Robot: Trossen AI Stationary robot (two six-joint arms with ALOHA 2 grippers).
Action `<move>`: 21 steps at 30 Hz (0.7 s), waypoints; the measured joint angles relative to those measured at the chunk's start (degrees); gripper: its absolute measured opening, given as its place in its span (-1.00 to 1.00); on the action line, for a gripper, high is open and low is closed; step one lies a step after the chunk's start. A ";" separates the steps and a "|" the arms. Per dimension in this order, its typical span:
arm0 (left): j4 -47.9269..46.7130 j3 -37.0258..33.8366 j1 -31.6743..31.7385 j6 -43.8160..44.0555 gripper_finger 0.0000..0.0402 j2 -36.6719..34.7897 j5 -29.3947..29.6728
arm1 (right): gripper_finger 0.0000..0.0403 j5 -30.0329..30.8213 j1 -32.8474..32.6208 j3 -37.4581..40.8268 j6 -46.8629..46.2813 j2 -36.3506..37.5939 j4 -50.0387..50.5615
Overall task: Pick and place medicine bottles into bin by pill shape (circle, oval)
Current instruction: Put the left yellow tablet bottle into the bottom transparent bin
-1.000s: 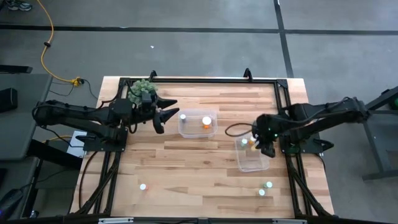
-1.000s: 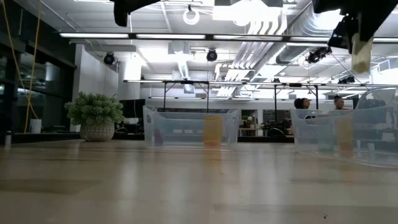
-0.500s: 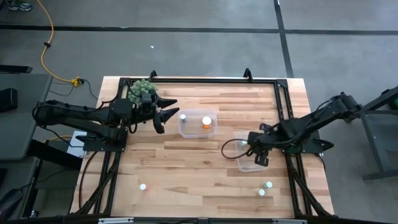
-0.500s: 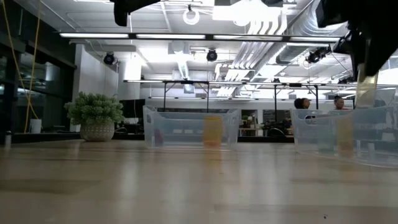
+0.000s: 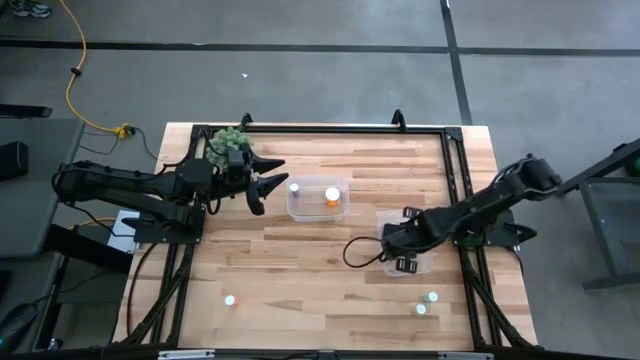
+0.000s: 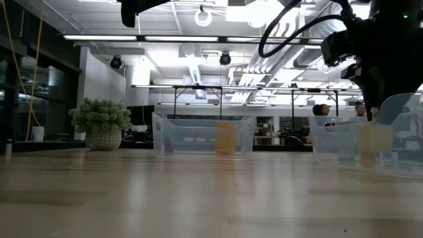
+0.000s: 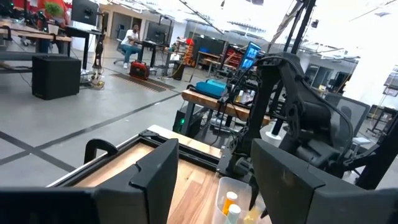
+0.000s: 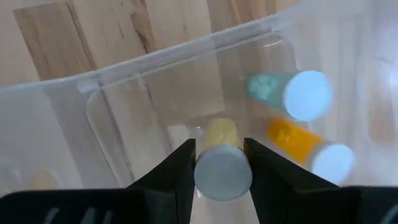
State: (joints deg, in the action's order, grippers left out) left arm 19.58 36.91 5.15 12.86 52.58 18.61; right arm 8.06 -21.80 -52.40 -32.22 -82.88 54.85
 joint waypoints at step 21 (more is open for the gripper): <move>-0.01 0.00 0.01 -3.24 -0.05 0.00 0.80 | -0.44 -5.43 8.15 2.69 5.72 -0.84 -4.25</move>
State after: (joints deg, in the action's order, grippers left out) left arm 19.57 36.91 5.16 9.62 52.59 19.41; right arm 2.63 -13.65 -49.71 -26.50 -83.72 50.60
